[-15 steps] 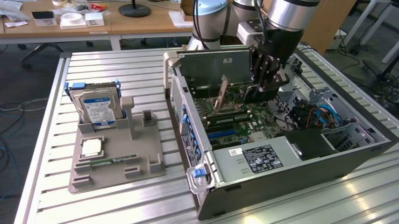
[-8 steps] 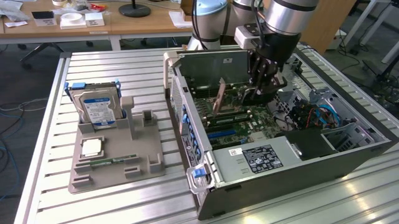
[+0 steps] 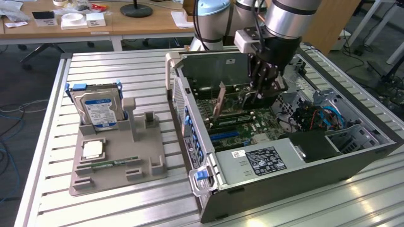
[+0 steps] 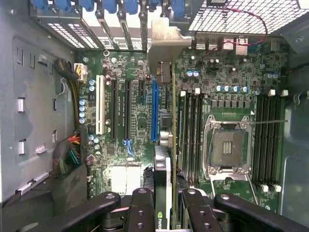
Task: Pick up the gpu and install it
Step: 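Insert the gpu into the slot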
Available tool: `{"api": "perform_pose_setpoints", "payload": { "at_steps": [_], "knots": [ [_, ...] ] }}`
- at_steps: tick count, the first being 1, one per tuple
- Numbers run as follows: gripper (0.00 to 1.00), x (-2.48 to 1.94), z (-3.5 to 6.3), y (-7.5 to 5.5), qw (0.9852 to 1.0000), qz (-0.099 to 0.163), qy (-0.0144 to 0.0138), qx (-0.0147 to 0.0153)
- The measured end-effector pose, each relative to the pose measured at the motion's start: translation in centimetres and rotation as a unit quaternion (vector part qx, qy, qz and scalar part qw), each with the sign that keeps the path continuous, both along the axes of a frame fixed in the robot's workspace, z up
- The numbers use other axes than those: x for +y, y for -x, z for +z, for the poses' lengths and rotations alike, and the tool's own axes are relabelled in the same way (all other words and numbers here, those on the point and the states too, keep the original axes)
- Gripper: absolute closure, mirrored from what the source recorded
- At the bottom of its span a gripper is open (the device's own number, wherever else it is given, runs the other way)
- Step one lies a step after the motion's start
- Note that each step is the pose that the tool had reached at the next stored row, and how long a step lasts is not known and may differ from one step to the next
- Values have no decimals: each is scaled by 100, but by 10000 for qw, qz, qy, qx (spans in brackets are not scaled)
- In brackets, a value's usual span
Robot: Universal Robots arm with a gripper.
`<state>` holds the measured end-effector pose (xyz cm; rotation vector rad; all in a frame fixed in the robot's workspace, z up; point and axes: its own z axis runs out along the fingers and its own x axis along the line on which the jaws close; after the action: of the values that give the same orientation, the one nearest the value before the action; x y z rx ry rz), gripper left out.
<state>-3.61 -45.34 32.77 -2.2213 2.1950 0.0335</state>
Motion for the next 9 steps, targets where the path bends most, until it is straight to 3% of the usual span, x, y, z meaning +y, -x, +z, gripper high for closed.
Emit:
{"api": "perform_pose_setpoints", "payload": {
  "at_steps": [9],
  "knots": [
    [73,-41,-44,45,10000,29,1,0]
  ]
}}
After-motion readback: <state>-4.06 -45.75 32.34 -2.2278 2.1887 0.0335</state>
